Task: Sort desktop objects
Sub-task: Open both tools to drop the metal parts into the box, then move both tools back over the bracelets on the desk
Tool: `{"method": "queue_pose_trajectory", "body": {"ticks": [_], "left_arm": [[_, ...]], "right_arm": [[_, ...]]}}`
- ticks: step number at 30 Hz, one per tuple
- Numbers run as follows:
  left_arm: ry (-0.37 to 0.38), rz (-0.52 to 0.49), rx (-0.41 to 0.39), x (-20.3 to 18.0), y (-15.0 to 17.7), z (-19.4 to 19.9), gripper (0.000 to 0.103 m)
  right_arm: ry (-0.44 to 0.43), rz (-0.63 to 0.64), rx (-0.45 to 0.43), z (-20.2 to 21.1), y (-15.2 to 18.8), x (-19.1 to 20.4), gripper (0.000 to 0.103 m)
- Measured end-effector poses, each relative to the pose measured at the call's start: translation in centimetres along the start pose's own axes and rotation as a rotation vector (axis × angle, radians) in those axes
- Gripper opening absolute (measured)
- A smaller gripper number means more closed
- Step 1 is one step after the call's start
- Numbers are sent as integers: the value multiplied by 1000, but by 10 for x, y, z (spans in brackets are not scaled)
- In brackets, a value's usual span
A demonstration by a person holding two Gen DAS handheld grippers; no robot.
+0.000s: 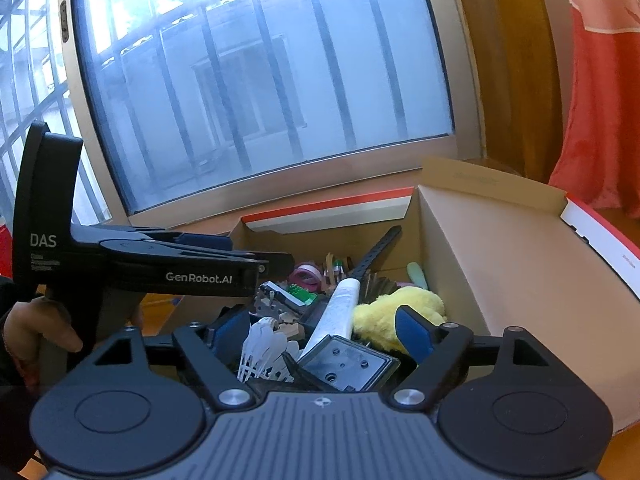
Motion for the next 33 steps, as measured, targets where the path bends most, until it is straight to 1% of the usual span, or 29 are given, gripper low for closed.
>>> {"method": "queue_pose_trajectory", "body": {"ticks": [3, 6, 10, 15, 19, 26, 33], "left_arm": [[-8, 11, -1, 2, 2, 5, 90], [-22, 33, 8, 5, 6, 10, 97], [-46, 64, -1, 12, 11, 24, 103], [-86, 105, -11, 27, 19, 45, 103], [-134, 156, -7, 49, 31, 63, 103], [-211, 221, 17, 102, 61, 93, 103], [-272, 247, 81, 171, 108, 122, 103]], "right_arm": [[-2, 6, 5, 0, 1, 2, 83], [-6, 9, 8, 1, 2, 5, 84], [-15, 15, 13, 0, 4, 7, 88], [-18, 17, 31, -7, 6, 11, 88], [-42, 17, 33, -17, 3, 20, 90], [-73, 64, 33, -35, 3, 61, 93], [-97, 77, 23, -51, 15, 131, 94]]}}
Point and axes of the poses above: each gripper's, at about its wrist camera, not at the fingertips, and z roughly against the way its jaws point, x to its left, y to its underside, the point moved 1 cm from there along -z, roughly the way its jaws point, and after that the axes turned 15 degrees about -y, right-handed, at the moved point
